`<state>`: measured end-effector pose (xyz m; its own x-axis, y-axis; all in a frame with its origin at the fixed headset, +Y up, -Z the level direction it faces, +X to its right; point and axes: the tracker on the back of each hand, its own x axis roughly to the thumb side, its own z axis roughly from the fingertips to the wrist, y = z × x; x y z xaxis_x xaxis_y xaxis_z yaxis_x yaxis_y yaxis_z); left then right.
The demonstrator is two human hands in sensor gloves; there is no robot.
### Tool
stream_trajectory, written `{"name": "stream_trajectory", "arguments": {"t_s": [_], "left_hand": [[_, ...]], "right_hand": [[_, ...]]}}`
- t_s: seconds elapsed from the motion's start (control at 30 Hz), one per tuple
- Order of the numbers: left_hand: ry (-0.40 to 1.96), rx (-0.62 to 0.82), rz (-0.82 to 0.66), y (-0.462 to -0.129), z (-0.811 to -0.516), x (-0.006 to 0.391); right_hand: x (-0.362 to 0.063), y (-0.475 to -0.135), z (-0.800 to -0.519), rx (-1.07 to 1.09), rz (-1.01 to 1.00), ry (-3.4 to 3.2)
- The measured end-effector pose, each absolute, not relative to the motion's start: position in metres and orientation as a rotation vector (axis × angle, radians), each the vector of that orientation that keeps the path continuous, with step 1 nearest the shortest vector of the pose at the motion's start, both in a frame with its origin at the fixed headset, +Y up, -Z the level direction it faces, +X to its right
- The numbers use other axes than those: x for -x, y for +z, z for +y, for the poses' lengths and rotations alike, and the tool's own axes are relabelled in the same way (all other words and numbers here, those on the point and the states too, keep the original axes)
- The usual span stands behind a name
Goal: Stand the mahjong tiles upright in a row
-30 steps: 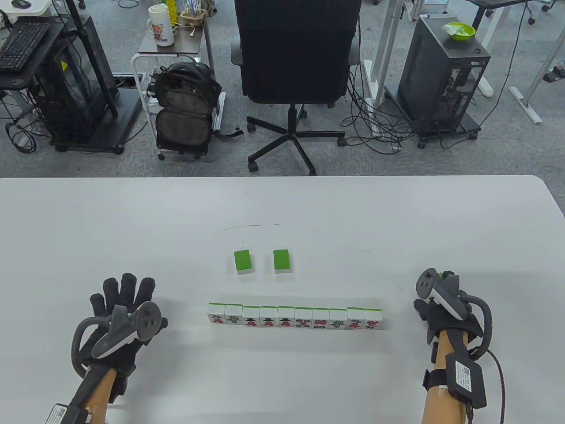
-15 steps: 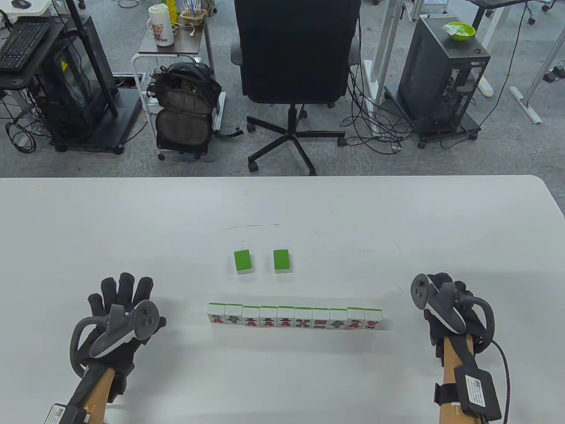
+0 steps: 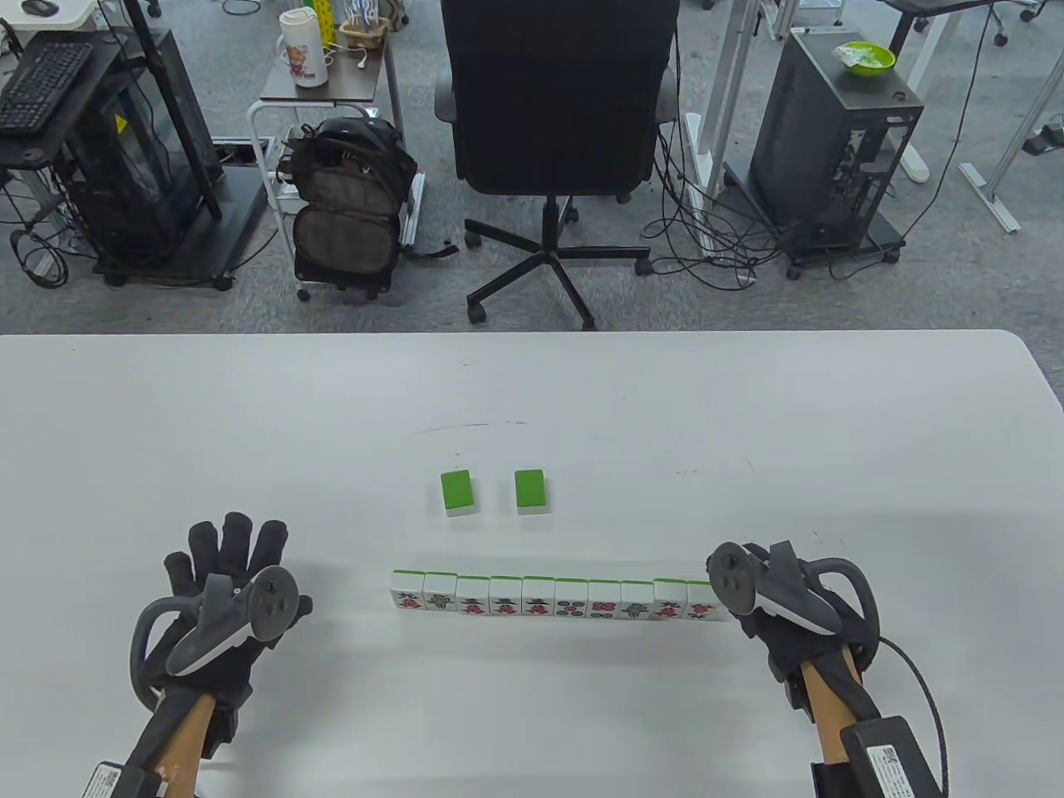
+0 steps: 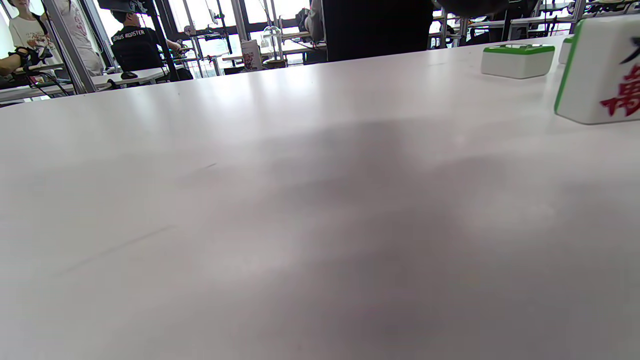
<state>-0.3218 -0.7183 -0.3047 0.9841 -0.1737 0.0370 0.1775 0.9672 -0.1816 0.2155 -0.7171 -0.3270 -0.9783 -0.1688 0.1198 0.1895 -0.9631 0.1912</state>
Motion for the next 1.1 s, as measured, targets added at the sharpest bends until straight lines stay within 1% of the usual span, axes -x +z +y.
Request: {"name": "stream_trajectory", "arguments": {"t_s": [0.33,0.63,0.7,0.83,0.87,1.0,1.1], "left_hand": [[-0.174,0.184,-0.017,-0.305,-0.719,0.323],[-0.179,0.188,-0.017,-0.305,-0.719,0.323],[-0.181,0.188,-0.018,-0.305,-0.719,0.323],[-0.181,0.189,-0.02,-0.305,-0.72,0.323],[-0.182,0.191,-0.021,-0.305,-0.72,0.323],[-0.183,0.196,-0.02,-0.305,-0.72,0.322],[-0.175,0.203,-0.024,-0.306,-0.721,0.321]], "right_hand": [[-0.215,-0.33,-0.73,0.159,-0.334,-2.969],[-0.217,-0.327,-0.734,0.168,-0.303,-2.985],[-0.217,-0.327,-0.733,0.169,-0.322,-2.982],[-0.218,-0.32,-0.726,0.155,-0.448,-2.985],[-0.219,-0.318,-0.723,0.15,-0.451,-2.98],[-0.227,-0.304,-0.718,0.098,-0.322,-2.958],[-0.238,-0.295,-0.722,0.04,-0.207,-2.947]]}}
